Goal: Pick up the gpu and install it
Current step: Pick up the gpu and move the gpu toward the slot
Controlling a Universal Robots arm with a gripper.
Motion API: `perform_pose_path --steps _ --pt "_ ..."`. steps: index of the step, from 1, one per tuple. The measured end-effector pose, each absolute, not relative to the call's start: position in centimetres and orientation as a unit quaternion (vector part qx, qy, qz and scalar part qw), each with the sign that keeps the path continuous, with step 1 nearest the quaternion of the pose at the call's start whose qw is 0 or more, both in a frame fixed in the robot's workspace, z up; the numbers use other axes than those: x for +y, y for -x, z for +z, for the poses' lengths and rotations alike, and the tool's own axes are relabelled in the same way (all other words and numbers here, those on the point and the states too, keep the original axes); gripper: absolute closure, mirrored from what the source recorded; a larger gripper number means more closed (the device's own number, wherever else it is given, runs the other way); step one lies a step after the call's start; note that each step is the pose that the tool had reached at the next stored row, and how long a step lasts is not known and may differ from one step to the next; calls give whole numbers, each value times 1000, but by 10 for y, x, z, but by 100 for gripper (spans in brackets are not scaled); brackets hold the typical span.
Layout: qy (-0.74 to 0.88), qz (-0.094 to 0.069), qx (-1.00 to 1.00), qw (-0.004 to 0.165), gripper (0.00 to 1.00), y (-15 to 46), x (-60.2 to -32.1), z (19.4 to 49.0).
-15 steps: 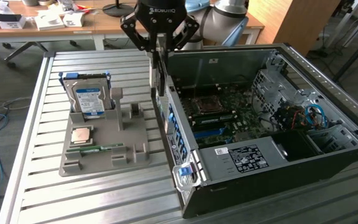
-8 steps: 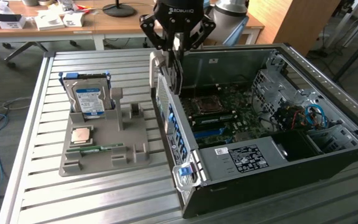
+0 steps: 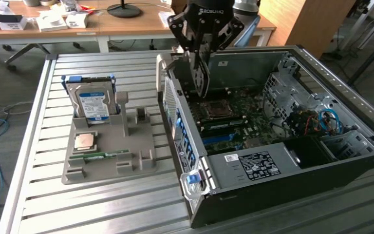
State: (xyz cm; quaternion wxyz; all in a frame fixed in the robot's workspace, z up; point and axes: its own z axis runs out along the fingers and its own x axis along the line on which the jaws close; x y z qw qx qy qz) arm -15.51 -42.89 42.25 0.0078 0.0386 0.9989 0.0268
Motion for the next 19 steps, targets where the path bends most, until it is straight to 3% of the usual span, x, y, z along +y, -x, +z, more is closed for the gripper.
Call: perform_pose_path --steps 19 --pt "-39 29 999 6 74 69 -429 422"
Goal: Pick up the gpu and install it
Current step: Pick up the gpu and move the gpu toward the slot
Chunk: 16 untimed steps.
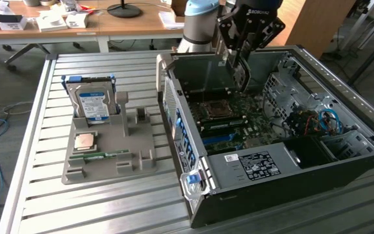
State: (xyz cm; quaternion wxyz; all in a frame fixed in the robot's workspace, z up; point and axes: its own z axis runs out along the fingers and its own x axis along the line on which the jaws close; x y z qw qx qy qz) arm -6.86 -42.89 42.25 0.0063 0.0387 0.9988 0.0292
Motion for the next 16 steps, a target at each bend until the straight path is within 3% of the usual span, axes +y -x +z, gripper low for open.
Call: perform_pose_path --steps 16 --pt "-39 31 999 6 74 11 -429 422"
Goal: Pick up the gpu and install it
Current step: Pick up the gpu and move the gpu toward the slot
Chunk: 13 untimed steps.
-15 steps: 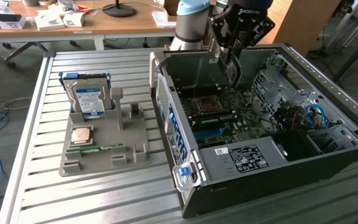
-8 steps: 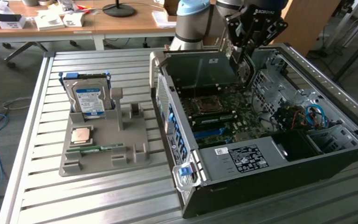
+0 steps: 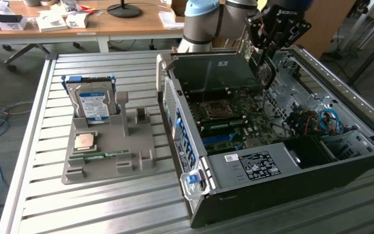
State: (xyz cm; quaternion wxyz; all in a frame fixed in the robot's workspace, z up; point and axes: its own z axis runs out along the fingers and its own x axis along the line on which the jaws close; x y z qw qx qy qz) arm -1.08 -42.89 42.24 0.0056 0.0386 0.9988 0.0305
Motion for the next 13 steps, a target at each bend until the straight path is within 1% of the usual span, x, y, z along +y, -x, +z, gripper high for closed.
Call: perform_pose_path --steps 3,10,13 --pt "-39 31 999 6 74 11 -429 422" --pt "-32 28 999 -4 74 8 -429 422" --pt "-32 28 999 -4 74 8 -429 422"
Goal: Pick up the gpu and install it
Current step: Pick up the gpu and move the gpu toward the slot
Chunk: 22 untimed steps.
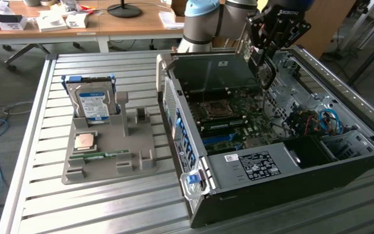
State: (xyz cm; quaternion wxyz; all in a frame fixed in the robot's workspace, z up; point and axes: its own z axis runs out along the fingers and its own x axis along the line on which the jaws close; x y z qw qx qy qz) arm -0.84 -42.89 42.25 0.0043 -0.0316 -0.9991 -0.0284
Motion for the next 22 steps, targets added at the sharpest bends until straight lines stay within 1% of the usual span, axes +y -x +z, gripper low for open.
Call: perform_pose_path --steps 10,22 --pt "-6 -28 -1000 5 74 8 -429 422" --pt "-9 -29 -1000 5 74 -26 -429 422"
